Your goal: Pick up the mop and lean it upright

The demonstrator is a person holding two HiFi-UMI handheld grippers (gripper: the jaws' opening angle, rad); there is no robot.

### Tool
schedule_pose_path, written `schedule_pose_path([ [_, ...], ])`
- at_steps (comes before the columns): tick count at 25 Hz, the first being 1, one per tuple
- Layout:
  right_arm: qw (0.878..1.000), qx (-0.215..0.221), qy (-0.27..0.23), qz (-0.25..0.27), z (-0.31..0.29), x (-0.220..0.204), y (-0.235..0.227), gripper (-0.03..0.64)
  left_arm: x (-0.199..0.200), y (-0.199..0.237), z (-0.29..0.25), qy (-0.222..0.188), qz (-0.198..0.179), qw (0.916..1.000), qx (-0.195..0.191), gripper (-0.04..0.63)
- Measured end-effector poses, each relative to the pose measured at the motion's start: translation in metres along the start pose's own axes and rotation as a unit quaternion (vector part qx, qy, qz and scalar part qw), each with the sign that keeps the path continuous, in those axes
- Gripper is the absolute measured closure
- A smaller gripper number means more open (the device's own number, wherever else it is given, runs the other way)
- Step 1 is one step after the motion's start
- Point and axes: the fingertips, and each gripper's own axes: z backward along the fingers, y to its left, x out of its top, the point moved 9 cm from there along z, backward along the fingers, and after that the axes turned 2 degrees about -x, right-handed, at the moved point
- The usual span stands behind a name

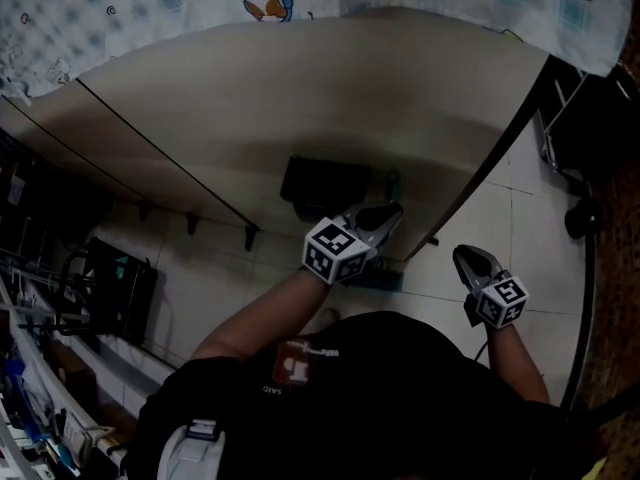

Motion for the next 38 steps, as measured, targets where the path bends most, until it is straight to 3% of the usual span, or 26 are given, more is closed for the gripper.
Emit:
schedule_pose_path([
  [3, 1.0, -0.001, -0.003, -0.006, 0.003, -0.004, 0.001, 0.568, -0.007, 0.0, -0.01, 0.019, 0.0, 0.9997, 0.012, 0.601],
  [7, 1.0, 0.0, -0.001, -0.008, 0.006, -0.008, -0.001, 0.568, -0.025, 0.001, -0.024, 0.036, 0.01, 0.9983, 0.044, 0.522],
  [9, 1.0, 0.003, 0.002, -0.007, 0.008, -0.009, -0.003, 0.568, -0.027, -0.001, -0.03, 0.043, -0.011, 0.9965, 0.071, 0.493],
  [11, 1.0, 0.007, 0.006, -0.005, 0.009, -0.01, -0.005, 0.568, -0.028, -0.003, -0.039, 0.05, -0.029, 0.9933, 0.1, 0.41],
  [14, 1.0, 0.015, 0.009, -0.005, 0.011, -0.01, -0.005, 0.568, -0.028, 0.001, -0.056, 0.054, -0.025, 0.9873, 0.148, 0.267],
  [16, 1.0, 0.018, 0.011, -0.001, 0.013, -0.008, -0.003, 0.568, -0.028, 0.004, -0.064, 0.052, -0.016, 0.9825, 0.178, 0.227],
  [22, 1.0, 0.016, 0.023, 0.006, 0.022, -0.007, -0.006, 0.567, -0.033, 0.005, -0.066, 0.034, 0.013, 0.9779, 0.206, 0.227],
  [24, 1.0, 0.017, 0.02, 0.002, 0.025, -0.003, -0.003, 0.566, -0.038, 0.006, -0.064, 0.043, 0.025, 0.976, 0.212, 0.228],
  [29, 1.0, 0.02, 0.015, 0.005, 0.03, 0.003, -0.001, 0.568, -0.035, 0.014, -0.073, 0.077, 0.014, 0.968, 0.238, 0.229],
  [33, 1.0, 0.02, 0.018, 0.011, 0.033, 0.001, 0.002, 0.568, -0.035, 0.029, -0.081, 0.093, 0.023, 0.967, 0.236, 0.23],
  [37, 1.0, 0.015, 0.023, 0.015, 0.028, -0.003, -0.005, 0.567, -0.039, 0.036, -0.077, 0.098, 0.009, 0.9646, 0.244, 0.352],
  [38, 0.999, 0.016, 0.025, 0.019, 0.023, -0.006, -0.009, 0.566, -0.04, 0.038, -0.077, 0.103, 0.004, 0.9655, 0.239, 0.482],
])
